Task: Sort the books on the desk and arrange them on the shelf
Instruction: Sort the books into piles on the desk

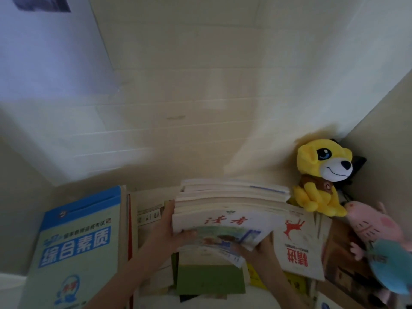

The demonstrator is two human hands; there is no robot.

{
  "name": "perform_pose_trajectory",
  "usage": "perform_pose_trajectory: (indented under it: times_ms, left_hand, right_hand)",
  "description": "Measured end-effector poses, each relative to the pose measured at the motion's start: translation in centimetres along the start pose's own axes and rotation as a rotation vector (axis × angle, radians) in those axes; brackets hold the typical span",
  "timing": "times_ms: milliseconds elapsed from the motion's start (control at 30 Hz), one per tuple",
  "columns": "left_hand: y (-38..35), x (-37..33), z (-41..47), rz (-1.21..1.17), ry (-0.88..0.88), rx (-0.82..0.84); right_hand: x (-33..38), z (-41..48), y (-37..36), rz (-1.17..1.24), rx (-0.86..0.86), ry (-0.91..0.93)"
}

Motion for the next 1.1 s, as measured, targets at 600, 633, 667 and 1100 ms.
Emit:
perform_pose_trajectory:
  times_ms: [600,633,667,1100]
  left_hand:
    - [0.0,-5.4,0.0,-0.083,-0.303,-0.036]
    - [0.1,-5.5,0.2,-0.08,-0.295,-0.038]
    - [0.1,-5.5,0.3,-0.075,-0.294,-0.039]
    - [-0.2,-4.0,0.3,-0.02,-0.162,-0.007]
  right_hand:
    - [7.0,-1.6,0.2,0.184,0.001,0.067]
    - [7.1,-1.7,0.2,0.184,0.007,0.076]
    - [7.3,-1.8,0.1,0.189,-0.002,0.081]
    - [6.2,-2.2,1.9,0.099,-0.034,0.025]
Point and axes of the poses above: each hand's wrist, its own z-axis towards the middle knuckle, its own y-axis out of the back of the hand, x = y × z, the point moved 9 cm from there along z, towards the middle knuckle, and after that the axes turned 4 degrees about z, right-handed, at the moved point
